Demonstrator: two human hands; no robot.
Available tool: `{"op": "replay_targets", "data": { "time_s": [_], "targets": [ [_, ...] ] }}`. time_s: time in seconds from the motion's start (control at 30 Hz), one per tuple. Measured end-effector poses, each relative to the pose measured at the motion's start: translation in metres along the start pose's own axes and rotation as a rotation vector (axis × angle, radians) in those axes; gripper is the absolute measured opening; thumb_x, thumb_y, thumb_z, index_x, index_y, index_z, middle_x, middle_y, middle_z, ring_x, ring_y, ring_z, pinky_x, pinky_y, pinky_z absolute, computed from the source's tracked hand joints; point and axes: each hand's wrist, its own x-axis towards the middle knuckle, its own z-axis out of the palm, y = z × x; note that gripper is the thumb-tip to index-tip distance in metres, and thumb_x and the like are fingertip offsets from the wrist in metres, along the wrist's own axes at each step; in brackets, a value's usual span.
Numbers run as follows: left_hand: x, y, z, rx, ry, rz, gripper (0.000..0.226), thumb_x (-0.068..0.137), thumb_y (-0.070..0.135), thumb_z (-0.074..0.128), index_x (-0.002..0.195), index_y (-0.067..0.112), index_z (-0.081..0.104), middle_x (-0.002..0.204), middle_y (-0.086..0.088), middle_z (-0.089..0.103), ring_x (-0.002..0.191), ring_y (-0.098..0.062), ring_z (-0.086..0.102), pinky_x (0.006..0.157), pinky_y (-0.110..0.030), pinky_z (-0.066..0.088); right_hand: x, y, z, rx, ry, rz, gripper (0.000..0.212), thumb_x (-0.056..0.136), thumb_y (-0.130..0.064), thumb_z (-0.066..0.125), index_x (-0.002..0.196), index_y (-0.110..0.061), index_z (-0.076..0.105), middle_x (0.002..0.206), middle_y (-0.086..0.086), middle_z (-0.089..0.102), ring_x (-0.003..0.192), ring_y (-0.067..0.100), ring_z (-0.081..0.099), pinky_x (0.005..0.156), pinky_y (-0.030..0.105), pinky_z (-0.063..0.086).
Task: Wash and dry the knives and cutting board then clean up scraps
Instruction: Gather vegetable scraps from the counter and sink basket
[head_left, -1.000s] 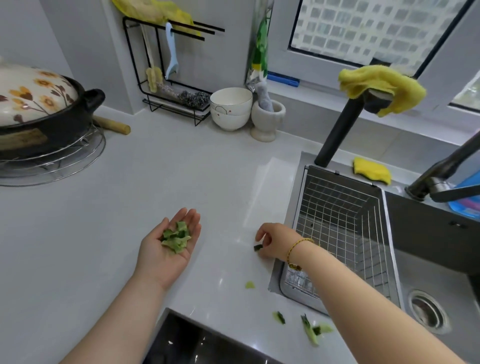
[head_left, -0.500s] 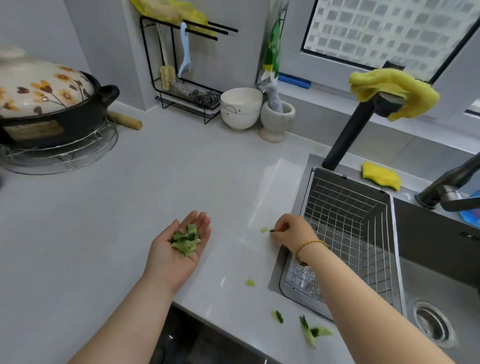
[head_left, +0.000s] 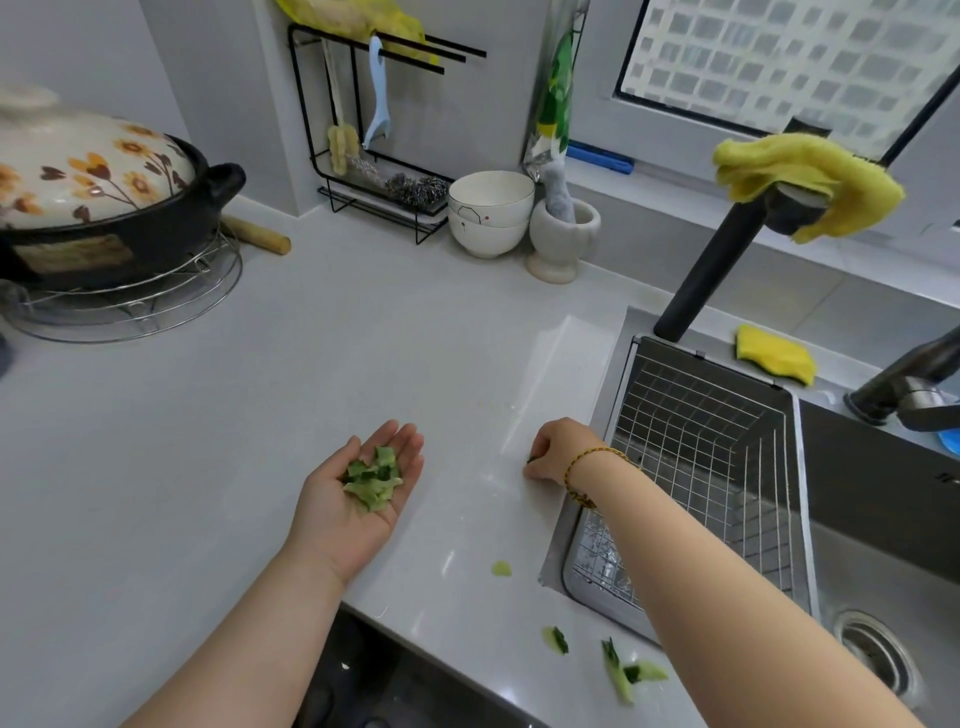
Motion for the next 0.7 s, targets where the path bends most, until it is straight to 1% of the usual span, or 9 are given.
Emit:
{"op": "replay_targets", "data": {
  "time_s": [0.03,0.1,0.23,0.33,0.4,0.47,0.53,0.6,0.7],
  "targets": [
    [0.0,0.0,0.0,-0.011,-0.003,0.0,0.044,0.087,0.016,0.043,0.059,-0.001,0.073,0.073,-0.013,0.071,0.065,-0.023,0.071,0.056,-0.032,0.059,-0.001,-0.001,0.0,-0.002,-0.001,0.002,0.004,0.086,-0.016,0.059,0.082,-0.015,0.058,0.097,0.003,0.052,0.088,0.015,0.046,0.079,0.025,0.042],
    [-0.001,0.0,-0.001,-0.023,0.003,-0.002,0.055,0.095,0.019,0.036,0.059,-0.001,0.073,0.073,-0.013,0.071,0.065,-0.023,0.071,0.058,-0.032,0.059,-0.001,0.002,0.003,0.007,0.015,-0.01,0.027,0.084,-0.014,0.059,0.064,-0.022,0.043,0.091,0.0,0.049,0.086,0.015,0.045,0.073,0.023,0.039],
    [-0.001,-0.001,0.0,-0.013,0.02,0.001,0.058,0.096,0.02,0.035,0.058,-0.001,0.073,0.073,-0.013,0.071,0.065,-0.023,0.071,0.055,-0.031,0.058,-0.009,0.005,0.01,0.157,0.13,-0.063,0.032,0.082,-0.009,0.057,0.06,-0.024,0.039,0.069,-0.009,0.045,0.074,0.015,0.047,0.056,0.019,0.037],
    [-0.003,-0.004,0.001,0.001,0.018,0.003,0.044,0.087,0.017,0.044,0.059,-0.001,0.073,0.074,-0.013,0.072,0.065,-0.023,0.071,0.055,-0.03,0.058,-0.026,0.002,0.013,0.303,0.065,-0.133,0.032,0.079,-0.007,0.062,0.059,-0.022,0.043,0.065,-0.01,0.046,0.057,0.004,0.042,0.049,0.009,0.034],
    [-0.007,-0.005,0.002,0.007,0.017,0.001,0.035,0.077,0.017,0.048,0.059,-0.001,0.073,0.074,-0.013,0.071,0.065,-0.023,0.071,0.055,-0.03,0.058,-0.041,-0.002,0.019,0.276,-0.072,-0.174,0.032,0.078,-0.006,0.064,0.06,-0.024,0.045,0.064,-0.01,0.047,0.053,0.002,0.042,0.046,0.005,0.035],
    [-0.01,-0.009,0.002,-0.004,0.01,0.003,0.044,0.087,0.017,0.044,0.06,-0.001,0.073,0.074,-0.013,0.071,0.065,-0.023,0.071,0.056,-0.03,0.058,-0.054,-0.003,0.028,0.203,-0.162,-0.201,0.028,0.078,-0.006,0.063,0.065,-0.024,0.045,0.067,-0.011,0.046,0.054,0.002,0.042,0.049,0.008,0.038],
    [-0.014,-0.014,0.001,-0.009,0.016,0.006,0.055,0.096,0.019,0.036,0.06,-0.001,0.073,0.074,-0.013,0.071,0.065,-0.022,0.071,0.058,-0.031,0.058,-0.064,-0.004,0.037,0.155,-0.174,-0.216,0.017,0.08,-0.007,0.059,0.079,-0.02,0.048,0.072,-0.01,0.045,0.057,0.007,0.044,0.052,0.015,0.04],
    [-0.017,-0.018,0.002,-0.003,0.017,0.001,0.057,0.097,0.019,0.034,0.06,-0.001,0.073,0.073,-0.013,0.071,0.065,-0.022,0.071,0.059,-0.031,0.058,-0.07,-0.005,0.043,0.085,-0.142,-0.22,0.016,0.082,-0.009,0.054,0.094,-0.02,0.051,0.082,-0.004,0.048,0.068,0.015,0.047,0.053,0.018,0.04],
    [-0.022,-0.024,0.001,-0.004,0.011,-0.004,0.058,0.098,0.02,0.034,0.061,-0.001,0.073,0.074,-0.013,0.071,0.065,-0.023,0.071,0.058,-0.031,0.059,-0.074,-0.008,0.046,0.002,-0.126,-0.221,0.015,0.083,-0.007,0.049,0.092,-0.018,0.053,0.091,0.0,0.048,0.079,0.019,0.048,0.065,0.023,0.045]
  ]
}}
